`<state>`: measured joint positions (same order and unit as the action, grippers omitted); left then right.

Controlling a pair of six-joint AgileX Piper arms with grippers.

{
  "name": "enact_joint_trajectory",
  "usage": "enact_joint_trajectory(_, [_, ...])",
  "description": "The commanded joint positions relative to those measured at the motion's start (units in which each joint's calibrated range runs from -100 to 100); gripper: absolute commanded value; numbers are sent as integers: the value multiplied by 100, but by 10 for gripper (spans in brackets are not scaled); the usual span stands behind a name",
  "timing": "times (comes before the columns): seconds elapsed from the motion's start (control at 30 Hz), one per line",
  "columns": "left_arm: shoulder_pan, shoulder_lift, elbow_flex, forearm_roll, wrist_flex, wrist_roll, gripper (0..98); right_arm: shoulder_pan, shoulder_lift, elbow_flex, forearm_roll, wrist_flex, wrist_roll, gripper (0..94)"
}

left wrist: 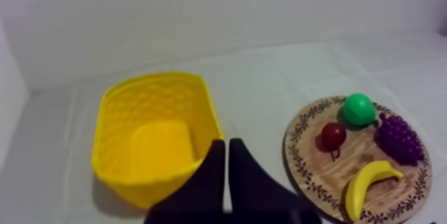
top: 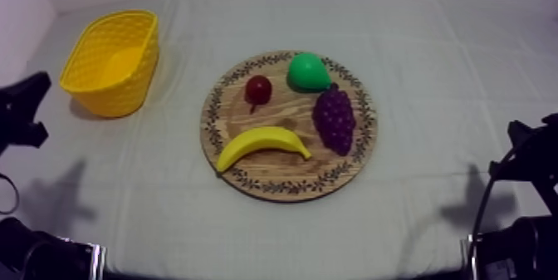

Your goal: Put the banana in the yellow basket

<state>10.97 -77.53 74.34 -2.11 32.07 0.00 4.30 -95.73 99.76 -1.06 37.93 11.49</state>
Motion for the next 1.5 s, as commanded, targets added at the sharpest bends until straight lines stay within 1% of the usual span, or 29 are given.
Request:
enact_joint_trajectory(0.0, [192,515,-792,-8,3,-209,9,-1,-2,2,1,5,1,3])
enact_joint_trajectory(0.2, [653,1401,-1703,4,12,-563,9,-1,-2,2,1,5,1,3])
enact_joint_trajectory(0.4, [1154,2305,-2464,-25,107,-875,10,-1,-2,2,1,5,1,3])
enact_joint_trajectory(0.67, [1792,3355,-3322,-226,347,-994,13,-1,-2,2,1,5,1,3])
enact_joint_trajectory(0.83, [2117,3857,-3537,-387,430,-994,15,-1,-2,2,1,5,1,3])
enact_joint_trajectory(0.97, [2320,4203,-3649,-503,635,-939,16,-1,-2,2,1,5,1,3])
enact_joint_trajectory(1.13, [2538,4555,-3638,-676,785,-752,17,-1,-2,2,1,5,1,3])
enact_joint_trajectory(1.3, [2689,4848,-3534,-748,824,-604,19,-1,-2,2,1,5,1,3])
enact_joint_trajectory(1.47, [2830,5121,-3423,-816,936,-359,20,-1,-2,2,1,5,1,3])
